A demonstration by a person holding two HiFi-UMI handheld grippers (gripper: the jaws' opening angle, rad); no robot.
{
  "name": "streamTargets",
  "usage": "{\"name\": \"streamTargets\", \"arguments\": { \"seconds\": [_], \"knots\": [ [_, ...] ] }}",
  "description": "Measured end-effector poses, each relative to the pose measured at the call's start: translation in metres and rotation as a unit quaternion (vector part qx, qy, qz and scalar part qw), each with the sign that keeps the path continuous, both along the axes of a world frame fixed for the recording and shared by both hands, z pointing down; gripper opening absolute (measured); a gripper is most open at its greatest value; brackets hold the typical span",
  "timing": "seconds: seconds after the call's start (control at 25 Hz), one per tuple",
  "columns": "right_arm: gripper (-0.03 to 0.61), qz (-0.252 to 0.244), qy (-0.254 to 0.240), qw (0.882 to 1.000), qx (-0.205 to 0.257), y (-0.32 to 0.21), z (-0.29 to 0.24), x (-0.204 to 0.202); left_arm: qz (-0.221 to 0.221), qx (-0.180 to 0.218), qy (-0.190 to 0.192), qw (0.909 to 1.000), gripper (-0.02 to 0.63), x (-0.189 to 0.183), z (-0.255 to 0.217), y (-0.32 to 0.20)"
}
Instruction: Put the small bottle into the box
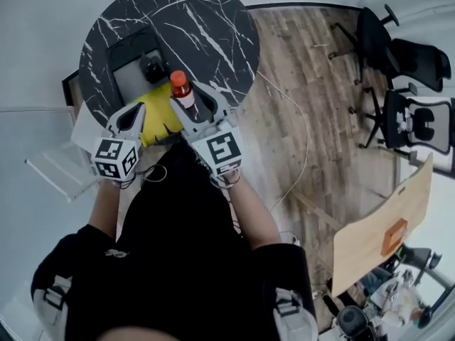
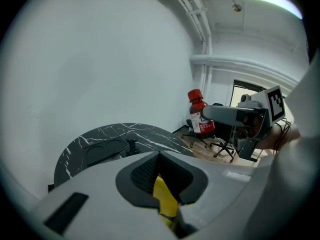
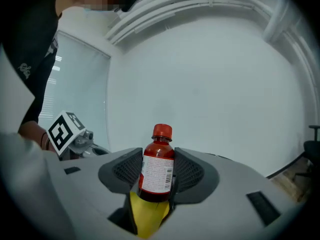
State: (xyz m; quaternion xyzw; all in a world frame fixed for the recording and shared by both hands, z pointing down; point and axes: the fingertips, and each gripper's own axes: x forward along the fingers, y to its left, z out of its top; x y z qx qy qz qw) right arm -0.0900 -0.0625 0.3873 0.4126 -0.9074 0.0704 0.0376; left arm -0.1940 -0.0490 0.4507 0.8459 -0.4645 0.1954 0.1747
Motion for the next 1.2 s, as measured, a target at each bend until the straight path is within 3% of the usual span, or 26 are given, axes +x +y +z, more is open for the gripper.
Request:
{"name": "streamTargets", "arguments": {
  "seconds": [0.2, 0.4, 0.52, 0.6, 0.8, 0.96, 1.08, 1.2],
  "knots": [
    [0.189, -0.066, 0.049, 0.996, -0.027, -0.016, 0.036, -0.030, -0.017, -0.042, 0.018, 0.9988, -0.002, -0.017, 0.028, -0.017],
    [0.189, -0.130, 0.096, 0.985, -0.066, -0.019, 0.075, -0.054, -0.017, -0.071, 0.023, 0.9971, -0.002, -0.026, 0.048, -0.030],
    [0.189, -0.163, 0.110, 0.978, -0.073, -0.021, 0.092, -0.062, -0.033, -0.084, 0.025, 0.9956, -0.001, -0.027, 0.058, -0.030],
    [0.189, -0.183, 0.111, 0.974, -0.076, -0.020, 0.101, -0.065, -0.049, -0.100, 0.048, 0.9927, -0.001, -0.024, 0.063, -0.026],
    [0.189, -0.243, 0.106, 0.961, -0.077, -0.017, 0.119, -0.076, -0.117, -0.133, 0.174, 0.9688, -0.002, -0.020, 0.061, -0.019],
    [0.189, -0.292, 0.110, 0.948, -0.064, -0.008, 0.128, -0.086, -0.172, -0.118, 0.225, 0.9518, -0.001, -0.026, 0.055, -0.010],
    [0.189, -0.320, 0.109, 0.939, -0.062, -0.001, 0.136, -0.092, -0.202, -0.114, 0.217, 0.9482, 0.000, -0.028, 0.058, -0.008],
    [0.189, -0.336, 0.102, 0.933, -0.071, 0.004, 0.143, -0.096, -0.198, -0.115, 0.237, 0.9442, 0.150, -0.018, 0.054, -0.009]
  ]
}}
